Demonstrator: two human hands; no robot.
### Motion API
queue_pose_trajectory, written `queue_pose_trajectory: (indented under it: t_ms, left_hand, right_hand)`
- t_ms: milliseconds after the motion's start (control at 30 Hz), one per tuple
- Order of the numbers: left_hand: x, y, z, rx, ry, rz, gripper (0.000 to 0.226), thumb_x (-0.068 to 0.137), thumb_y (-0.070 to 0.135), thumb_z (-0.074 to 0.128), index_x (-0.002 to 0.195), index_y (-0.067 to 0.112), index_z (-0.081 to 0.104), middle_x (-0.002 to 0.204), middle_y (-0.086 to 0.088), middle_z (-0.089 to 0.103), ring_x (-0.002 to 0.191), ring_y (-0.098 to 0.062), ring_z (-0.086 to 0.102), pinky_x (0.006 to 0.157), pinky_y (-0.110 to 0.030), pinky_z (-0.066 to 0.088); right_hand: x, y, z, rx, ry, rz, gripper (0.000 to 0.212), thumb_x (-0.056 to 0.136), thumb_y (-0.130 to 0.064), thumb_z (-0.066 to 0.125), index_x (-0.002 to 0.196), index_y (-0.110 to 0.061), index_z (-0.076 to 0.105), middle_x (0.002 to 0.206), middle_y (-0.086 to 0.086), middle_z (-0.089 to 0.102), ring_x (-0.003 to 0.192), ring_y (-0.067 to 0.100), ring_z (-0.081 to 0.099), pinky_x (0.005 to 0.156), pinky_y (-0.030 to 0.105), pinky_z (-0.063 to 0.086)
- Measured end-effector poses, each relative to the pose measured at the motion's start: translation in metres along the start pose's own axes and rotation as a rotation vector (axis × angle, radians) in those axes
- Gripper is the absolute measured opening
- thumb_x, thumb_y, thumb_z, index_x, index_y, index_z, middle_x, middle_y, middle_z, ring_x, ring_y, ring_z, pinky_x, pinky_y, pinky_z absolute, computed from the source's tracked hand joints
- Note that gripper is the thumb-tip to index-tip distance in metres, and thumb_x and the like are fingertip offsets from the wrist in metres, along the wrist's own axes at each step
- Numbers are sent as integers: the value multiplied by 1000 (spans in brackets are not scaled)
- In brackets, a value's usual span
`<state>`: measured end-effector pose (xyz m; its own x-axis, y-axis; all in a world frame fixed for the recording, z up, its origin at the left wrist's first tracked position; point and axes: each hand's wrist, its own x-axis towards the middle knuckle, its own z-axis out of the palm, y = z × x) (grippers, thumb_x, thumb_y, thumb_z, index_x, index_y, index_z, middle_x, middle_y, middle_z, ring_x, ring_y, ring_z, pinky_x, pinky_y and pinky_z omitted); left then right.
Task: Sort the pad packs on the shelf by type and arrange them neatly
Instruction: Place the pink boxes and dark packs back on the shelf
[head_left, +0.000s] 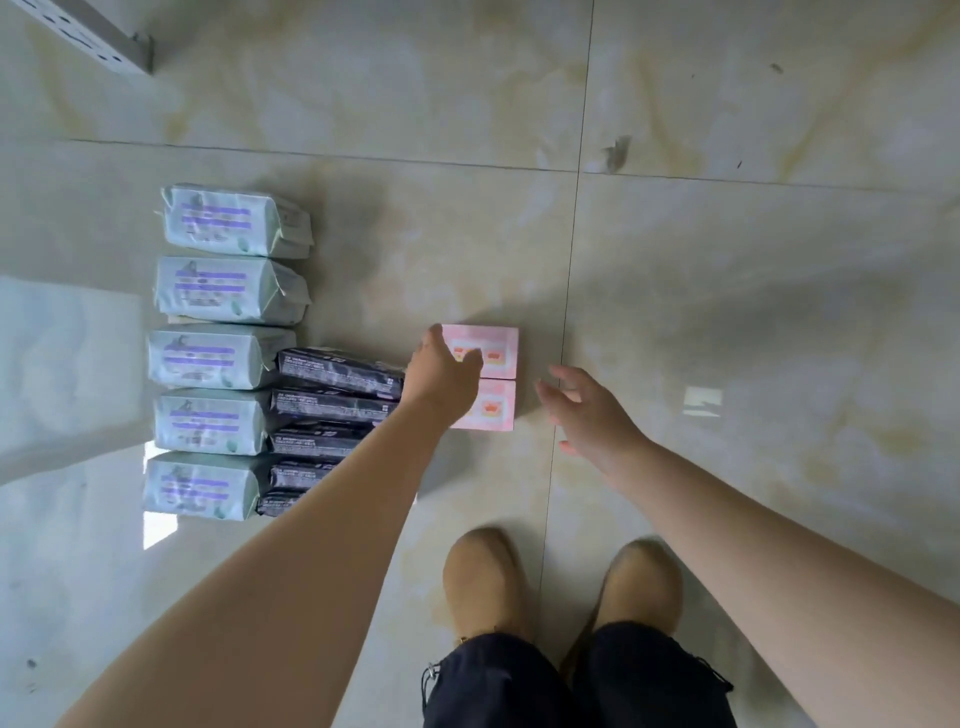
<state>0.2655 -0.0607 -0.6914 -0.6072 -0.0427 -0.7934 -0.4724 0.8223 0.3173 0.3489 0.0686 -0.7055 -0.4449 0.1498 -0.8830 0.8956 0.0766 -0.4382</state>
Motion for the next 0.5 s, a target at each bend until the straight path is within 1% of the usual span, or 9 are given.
queue_pose_trajectory:
  t_ms: [67,100,200,267,333,400,433,500]
  left_hand:
    - [16,0,9,-63,48,-23,57,97,24,42,146,10,17,147,-14,34,130,-31,40,102,-37,36]
    - [23,0,14,-87,55,-33,58,97,23,42,146,10,16,148,-14,33,131,-31,39,101,-35,35]
    - [41,2,29,-100,41,-77,54,94,19,44,141,4,22,140,-19,40,123,-34,44,94,-34,38]
    - [50,3,37,-94,37,-121,50,92,19,46,135,1,27,135,-20,44,122,-35,46,95,-35,38]
    - [57,3,41,-48,31,-161,46,94,20,44,132,-1,29,135,-20,43,123,-34,44,96,-35,37]
    - [61,-1,43,-57,53,-175,47,93,20,45,133,-2,33,133,-19,47,121,-34,48,95,-35,39]
    - [64,-3,45,-53,46,-175,46,94,19,44,135,-1,36,132,-19,48,120,-34,49,94,-35,41]
    - [64,-5,49,-27,-3,-183,40,97,13,36,135,2,40,134,-20,46,121,-33,49,96,-34,41]
  right_hand:
    - [16,1,7,33,8,34,50,91,-42,47,138,-27,38,136,2,48,121,25,50,100,46,44]
    - [24,2,10,61,13,55,51,91,-43,48,139,-28,37,137,1,47,120,25,50,98,46,45]
    - [43,3,20,136,9,129,54,91,-45,48,141,-31,32,137,-2,44,119,23,49,91,44,49]
    - [53,3,26,174,23,161,54,91,-44,47,141,-31,31,140,-1,41,120,24,47,84,43,50]
    - [61,4,31,225,49,202,54,92,-43,46,142,-32,29,145,-3,36,125,24,42,84,45,49]
    - [68,6,35,284,46,241,55,93,-44,45,143,-34,25,148,-5,30,127,25,39,85,48,45]
    - [71,7,37,311,45,254,55,93,-44,44,143,-34,25,148,-5,30,126,25,39,86,49,44]
    - [77,12,39,340,60,264,51,93,-44,43,141,-34,30,144,-5,37,118,25,43,87,50,45]
